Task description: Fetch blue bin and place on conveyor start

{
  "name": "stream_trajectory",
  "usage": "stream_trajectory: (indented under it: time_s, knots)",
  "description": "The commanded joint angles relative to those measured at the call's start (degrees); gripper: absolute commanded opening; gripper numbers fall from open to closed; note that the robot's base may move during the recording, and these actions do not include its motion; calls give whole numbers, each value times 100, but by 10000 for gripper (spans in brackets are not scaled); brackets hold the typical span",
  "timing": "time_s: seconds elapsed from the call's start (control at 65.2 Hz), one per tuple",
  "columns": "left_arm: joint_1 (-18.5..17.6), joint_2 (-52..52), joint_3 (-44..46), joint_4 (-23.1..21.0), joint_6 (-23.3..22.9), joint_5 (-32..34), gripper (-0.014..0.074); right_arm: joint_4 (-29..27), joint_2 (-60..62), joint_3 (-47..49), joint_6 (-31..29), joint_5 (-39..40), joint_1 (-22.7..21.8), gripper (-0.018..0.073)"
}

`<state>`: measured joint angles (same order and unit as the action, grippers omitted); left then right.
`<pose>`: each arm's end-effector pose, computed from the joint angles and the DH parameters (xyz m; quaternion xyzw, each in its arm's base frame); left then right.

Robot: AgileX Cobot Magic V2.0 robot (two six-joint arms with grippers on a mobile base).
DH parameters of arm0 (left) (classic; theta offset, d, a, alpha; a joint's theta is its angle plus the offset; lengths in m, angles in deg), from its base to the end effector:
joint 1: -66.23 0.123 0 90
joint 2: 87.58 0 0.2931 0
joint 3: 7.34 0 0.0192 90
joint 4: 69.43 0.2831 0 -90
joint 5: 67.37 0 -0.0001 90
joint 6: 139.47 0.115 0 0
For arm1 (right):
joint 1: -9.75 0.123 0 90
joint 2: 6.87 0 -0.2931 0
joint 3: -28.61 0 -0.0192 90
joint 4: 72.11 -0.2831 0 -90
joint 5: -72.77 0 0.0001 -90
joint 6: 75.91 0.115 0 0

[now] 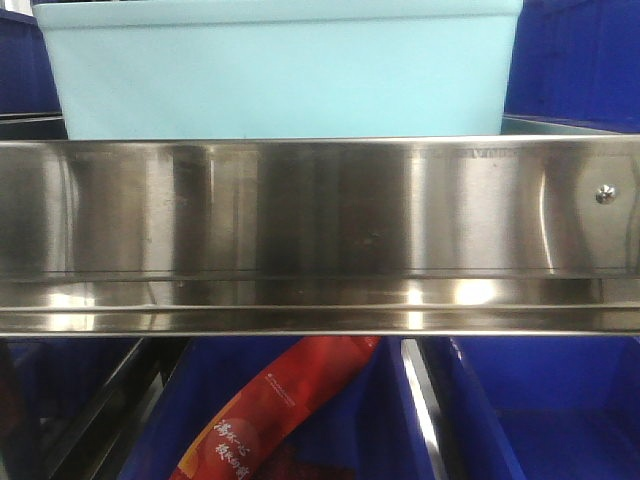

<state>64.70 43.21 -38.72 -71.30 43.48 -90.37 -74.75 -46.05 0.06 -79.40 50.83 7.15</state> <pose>0.1963 -0.0067 0.3830 0.0229 0.7854 -0.0066 0.6185 0.1424 -0.0045 0.4338 0.0035 0.7049 -0.0165 0.7091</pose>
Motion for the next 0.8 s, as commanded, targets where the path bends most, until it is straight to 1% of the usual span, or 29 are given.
stream_trajectory:
  time_s: [0.0,0.184,0.307,0.429,0.521,0.567,0.659,0.72,0.782]
  knots:
    - [25,2,41,-45,9,233,-111,-20,-18,44,-5,169,-3,-166]
    - [25,2,41,-53,9,363,-111,-20,-18,44,-5,443,-3,-166]
    - [25,2,98,-53,9,479,-111,-20,-18,44,-5,443,-3,-166]
    - [12,-95,466,-84,9,330,-111,-47,-33,44,-5,489,-3,-166]
    - [12,-321,1005,-193,9,-41,-111,-238,-155,76,-5,476,-3,-166]
    - [12,-503,1265,-254,9,-242,-111,-360,-261,132,-5,382,-3,-166]
    - [12,-873,1778,-446,9,-586,-111,-772,-718,427,-5,23,-3,-166]
    - [12,-1179,2053,-584,9,-726,-111,-796,-1076,699,-5,-421,-3,-166]
    - [-62,-1424,2281,-597,9,-817,-111,-796,-1515,1043,-5,-887,-3,-166]
